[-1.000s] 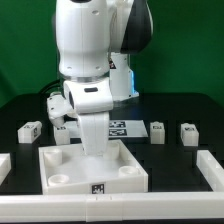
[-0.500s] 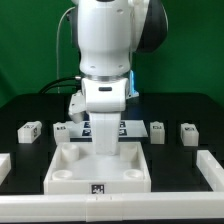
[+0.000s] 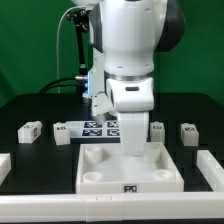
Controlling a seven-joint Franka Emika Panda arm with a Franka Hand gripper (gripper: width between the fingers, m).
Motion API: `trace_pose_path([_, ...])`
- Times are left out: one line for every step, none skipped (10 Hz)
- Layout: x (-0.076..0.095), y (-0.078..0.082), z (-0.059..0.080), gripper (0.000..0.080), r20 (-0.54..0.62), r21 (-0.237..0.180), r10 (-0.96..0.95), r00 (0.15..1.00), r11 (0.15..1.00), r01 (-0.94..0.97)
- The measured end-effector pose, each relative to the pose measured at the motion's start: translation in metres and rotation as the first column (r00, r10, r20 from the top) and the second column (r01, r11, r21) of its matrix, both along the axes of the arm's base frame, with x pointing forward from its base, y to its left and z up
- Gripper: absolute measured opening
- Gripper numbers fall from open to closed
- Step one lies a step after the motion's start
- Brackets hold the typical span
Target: Assemble one leg
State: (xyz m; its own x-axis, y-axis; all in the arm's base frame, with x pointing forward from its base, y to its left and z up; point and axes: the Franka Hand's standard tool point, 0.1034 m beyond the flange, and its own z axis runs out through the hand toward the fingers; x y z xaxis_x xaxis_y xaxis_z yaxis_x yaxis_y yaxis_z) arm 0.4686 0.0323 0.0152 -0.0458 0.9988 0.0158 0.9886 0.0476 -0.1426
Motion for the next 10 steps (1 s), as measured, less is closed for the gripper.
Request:
trace_pose_path([0.003,0.007,0.0,0.007,0.004,0.004,0.01,1.0,1.0,-0.01])
trace_pose_path([0.006,0.011,-0.001,0.007,0.006,0.006,0.015,1.0,1.0,-0.015])
trace_pose_path([0.012,0.015,-0.001,0.007,0.01,0.009,0.015,1.0,1.0,-0.016])
trace_pose_path([0.02,0.019,-0.001,0.007,0.02,0.011,0.011,1.0,1.0,-0.011])
trace_pose_path([0.023,0.021,-0.001,0.007,0.018,0.011,0.002,1.0,1.0,-0.003])
trace_pose_path([0.024,0.024,-0.001,0.007,0.011,0.006,-0.02,1.0,1.0,0.019])
trace_pose_path([0.026,0.029,-0.001,0.007,0.012,0.003,-0.045,0.999,0.999,0.045])
trace_pose_path([0.026,0.031,-0.001,0.007,0.012,0.001,-0.052,0.999,0.999,0.052])
trace_pose_path([0.025,0.034,-0.001,0.007,0.012,0.0,-0.062,0.998,0.998,0.062])
trace_pose_path([0.025,0.038,-0.001,0.007,0.013,0.001,-0.056,0.998,0.998,0.056])
